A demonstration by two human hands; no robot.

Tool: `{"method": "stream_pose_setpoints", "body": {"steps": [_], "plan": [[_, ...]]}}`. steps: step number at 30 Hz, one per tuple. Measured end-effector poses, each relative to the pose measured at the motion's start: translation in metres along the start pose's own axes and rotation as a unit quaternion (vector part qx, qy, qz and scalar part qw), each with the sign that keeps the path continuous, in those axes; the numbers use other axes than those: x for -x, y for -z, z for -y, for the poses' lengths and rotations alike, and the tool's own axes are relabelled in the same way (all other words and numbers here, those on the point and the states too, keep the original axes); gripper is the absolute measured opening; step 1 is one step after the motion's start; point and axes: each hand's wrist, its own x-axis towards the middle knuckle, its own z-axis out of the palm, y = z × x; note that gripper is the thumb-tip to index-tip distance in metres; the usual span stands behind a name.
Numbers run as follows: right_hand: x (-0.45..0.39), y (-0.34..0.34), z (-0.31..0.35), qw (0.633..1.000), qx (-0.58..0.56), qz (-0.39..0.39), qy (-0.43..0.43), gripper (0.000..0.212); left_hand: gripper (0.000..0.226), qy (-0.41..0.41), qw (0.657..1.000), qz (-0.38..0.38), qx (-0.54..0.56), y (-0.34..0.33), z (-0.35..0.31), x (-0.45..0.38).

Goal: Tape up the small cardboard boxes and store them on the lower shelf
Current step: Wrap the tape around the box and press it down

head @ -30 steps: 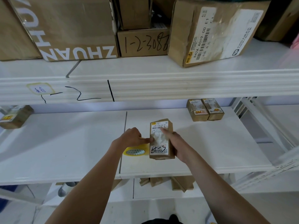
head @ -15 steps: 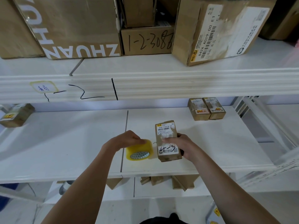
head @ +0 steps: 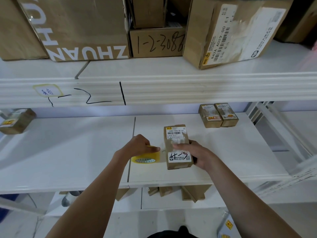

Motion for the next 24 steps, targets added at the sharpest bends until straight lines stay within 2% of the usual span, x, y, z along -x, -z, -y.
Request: {"method": "stream_pose_setpoints", "body": {"steps": [6, 12, 16, 19, 21, 24], "plan": [[0.002, -0.008, -0.007, 0.999, -0.051, 0.004, 0.003, 0.060, 0.053, 0.004, 0.998, 0.027, 0.049, -0.006, -0.008, 0.000], [-0.001, -0.012, -0.016, 0.980, -0.197, 0.022, 0.018, 0.054, 0.056, 0.006, 0.992, 0.028, 0.121, -0.008, -0.011, 0.004], [-0.003, -0.011, -0.023, 0.954, -0.295, 0.044, 0.024, 0.056, 0.078, -0.012, 0.984, 0.043, 0.173, -0.004, -0.020, 0.007], [-0.003, -0.008, -0.023, 0.946, -0.317, 0.062, 0.006, 0.054, 0.079, -0.027, 0.982, 0.046, 0.179, -0.003, -0.023, 0.010], [-0.002, -0.007, -0.022, 0.944, -0.328, 0.040, -0.008, 0.054, 0.074, -0.033, 0.982, 0.037, 0.181, -0.004, -0.023, 0.010], [-0.004, -0.005, -0.022, 0.973, -0.227, -0.031, -0.014, 0.053, 0.066, -0.020, 0.987, 0.019, 0.156, -0.005, -0.023, 0.008]]}}
